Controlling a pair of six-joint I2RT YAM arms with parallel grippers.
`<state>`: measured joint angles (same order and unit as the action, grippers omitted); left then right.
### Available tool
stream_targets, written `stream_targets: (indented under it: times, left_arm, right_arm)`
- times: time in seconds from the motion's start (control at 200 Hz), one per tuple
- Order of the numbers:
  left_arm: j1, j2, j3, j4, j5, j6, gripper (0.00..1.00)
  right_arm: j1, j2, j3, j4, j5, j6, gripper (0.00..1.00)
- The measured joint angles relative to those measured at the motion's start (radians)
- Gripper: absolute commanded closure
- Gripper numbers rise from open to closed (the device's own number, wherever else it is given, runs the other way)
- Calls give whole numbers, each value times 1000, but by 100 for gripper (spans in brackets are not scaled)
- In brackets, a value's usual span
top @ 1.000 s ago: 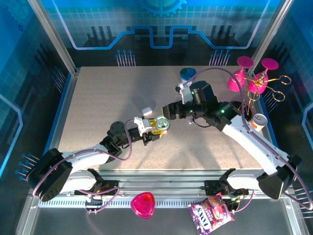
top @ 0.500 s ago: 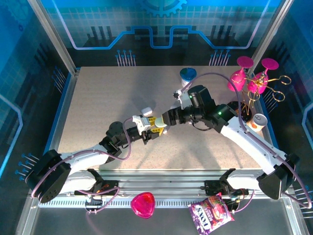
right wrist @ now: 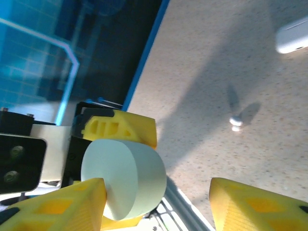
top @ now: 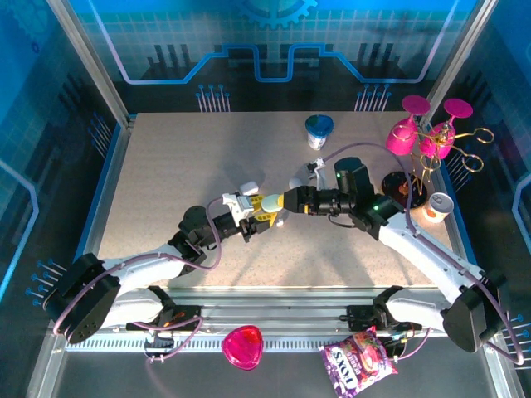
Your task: Insert wireless bluetooth earbuds into charging case
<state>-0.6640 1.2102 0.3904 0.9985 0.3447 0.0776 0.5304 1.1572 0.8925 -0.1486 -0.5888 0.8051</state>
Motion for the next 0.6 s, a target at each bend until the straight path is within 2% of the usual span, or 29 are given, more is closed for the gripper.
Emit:
stream_targets:
  times: [0.08,0.28,0.49,0.6]
  left_arm:
    - [0,-1,0,1,0,0,67]
    - [0,-6,0,1,0,0,67]
    - [10,-18,0,12,-16,0,67]
    - [10,-19,0,21,-20,2,62]
  right_arm:
    - [-2,0,-40,87,-37,70,47]
    - [3,30,-134,371,-126,259,63]
    - [2,68,-187,595,-152,423,72]
    - [0,72,-203,652,-153,465,79]
